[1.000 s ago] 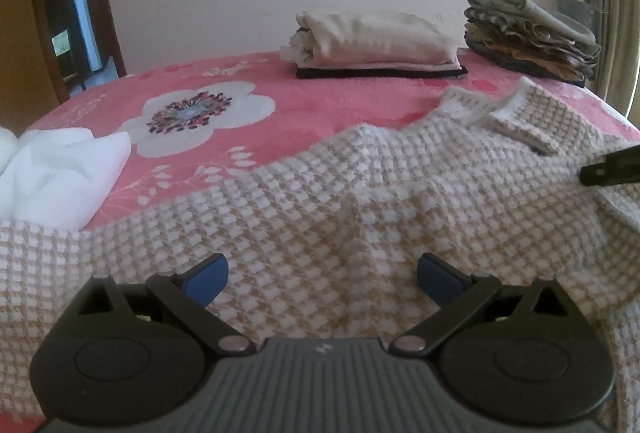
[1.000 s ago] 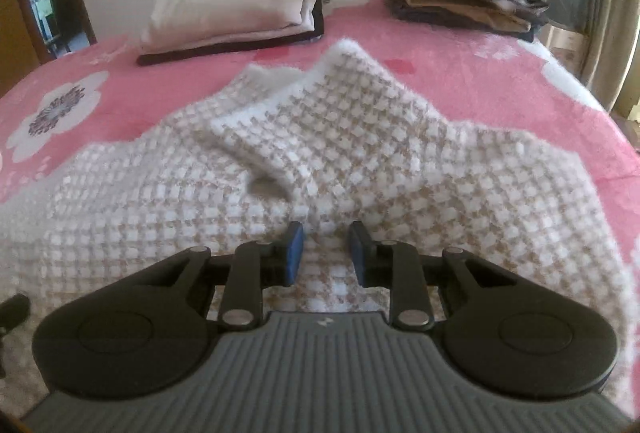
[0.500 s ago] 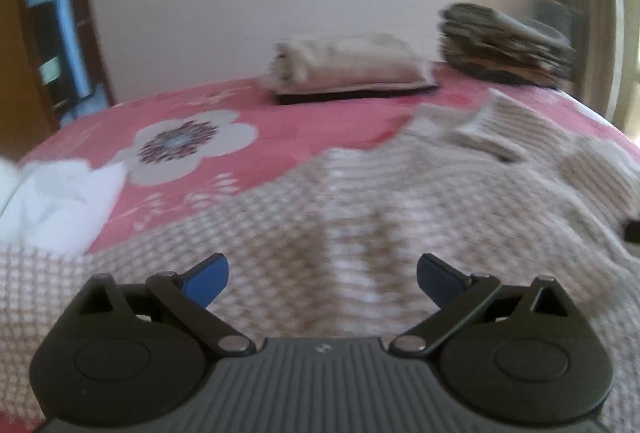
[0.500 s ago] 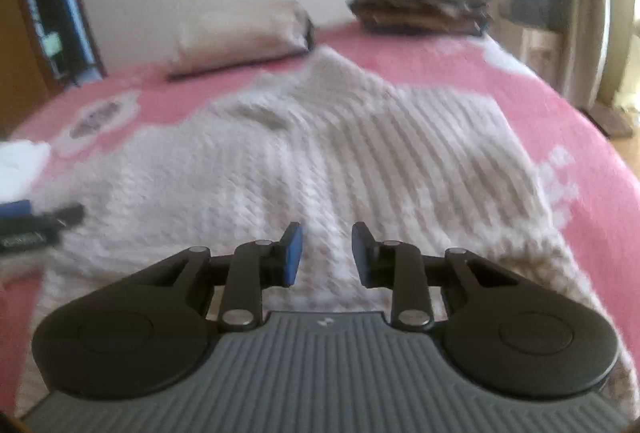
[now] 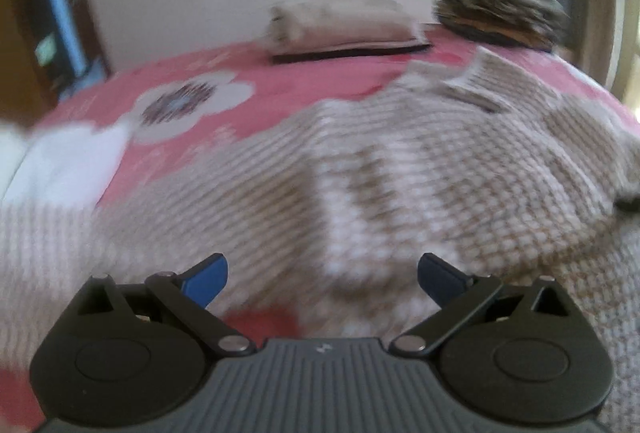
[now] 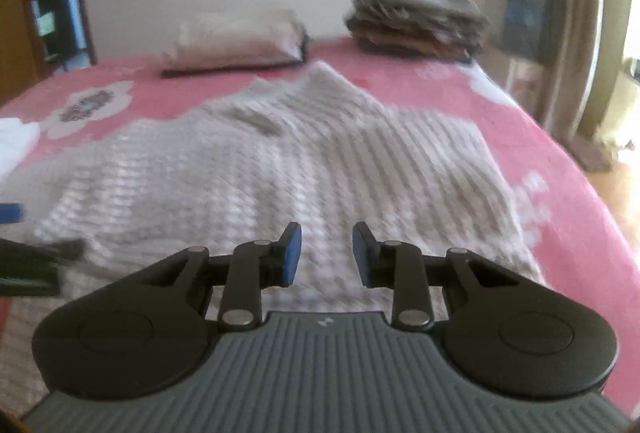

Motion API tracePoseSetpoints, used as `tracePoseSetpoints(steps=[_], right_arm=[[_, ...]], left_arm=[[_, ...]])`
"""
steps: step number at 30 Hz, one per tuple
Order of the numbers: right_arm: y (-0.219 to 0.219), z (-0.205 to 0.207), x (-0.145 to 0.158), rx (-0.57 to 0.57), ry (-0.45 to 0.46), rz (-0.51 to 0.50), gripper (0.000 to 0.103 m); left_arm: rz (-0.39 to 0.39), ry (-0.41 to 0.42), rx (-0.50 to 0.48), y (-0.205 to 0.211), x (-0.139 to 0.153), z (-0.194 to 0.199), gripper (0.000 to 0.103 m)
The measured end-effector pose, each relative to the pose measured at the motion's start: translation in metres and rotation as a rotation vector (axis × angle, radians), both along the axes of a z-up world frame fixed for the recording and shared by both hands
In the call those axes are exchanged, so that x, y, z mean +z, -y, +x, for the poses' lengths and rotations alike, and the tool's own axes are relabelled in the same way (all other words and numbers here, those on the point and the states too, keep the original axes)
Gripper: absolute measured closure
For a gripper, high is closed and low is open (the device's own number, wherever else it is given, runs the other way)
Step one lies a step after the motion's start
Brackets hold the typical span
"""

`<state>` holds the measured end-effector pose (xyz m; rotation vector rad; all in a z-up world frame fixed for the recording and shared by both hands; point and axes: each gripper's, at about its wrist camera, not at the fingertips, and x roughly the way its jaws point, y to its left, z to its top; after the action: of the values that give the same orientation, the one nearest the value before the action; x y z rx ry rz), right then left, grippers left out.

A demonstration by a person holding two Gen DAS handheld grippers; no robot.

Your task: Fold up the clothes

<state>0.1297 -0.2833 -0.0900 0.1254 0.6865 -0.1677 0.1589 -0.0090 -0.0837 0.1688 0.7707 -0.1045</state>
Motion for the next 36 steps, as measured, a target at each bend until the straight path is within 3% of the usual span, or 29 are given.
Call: tracePoseSetpoints(steps=[2, 3, 10, 16, 21, 26, 28, 31, 36], right_arm=[[0.009, 0.004, -0.019, 0.007, -0.060, 0.034, 0.073], [0.010, 0.001, -0.023, 0.013, -0.039, 0.035, 0.073], [0.006, 0.005, -0.023, -0.006, -0.052, 0.023, 0.072], [0.007, 0.004, -0.023, 0.003, -0.055, 0.025, 0.072], [0.005, 0.005, -0.023, -0.002, -0.054, 0.017, 0.072], [0.005, 0.004, -0.024, 0.000, -0.053, 0.010, 0.072], [0.004, 0.004, -0.024, -0.002, -0.052, 0.006, 0.072], [0.003, 0.004, -0.024, -0.004, -0.053, -0.002, 0.072], [0.002, 0.005, -0.024, -0.004, -0.056, -0.008, 0.072]], left_arm=[[-0.028, -0.011, 0.081, -0.023, 0.002, -0.009, 0.001], [-0.038, -0.008, 0.138, -0.038, 0.004, -0.014, 0.001], [-0.185, -0.011, 0.571, -0.147, 0.004, -0.035, 0.001], [-0.295, -0.011, 0.782, -0.211, -0.015, -0.035, 0.002], [-0.375, 0.070, 0.829, -0.231, -0.022, -0.041, 0.009], [-0.371, 0.114, 0.801, -0.234, -0.019, -0.044, 0.039], [-0.373, 0.132, 0.788, -0.233, -0.017, -0.047, 0.057], [-0.306, 0.170, 0.785, -0.226, -0.012, -0.051, 0.074], [-0.210, 0.228, 0.740, -0.210, -0.003, -0.058, 0.089]])
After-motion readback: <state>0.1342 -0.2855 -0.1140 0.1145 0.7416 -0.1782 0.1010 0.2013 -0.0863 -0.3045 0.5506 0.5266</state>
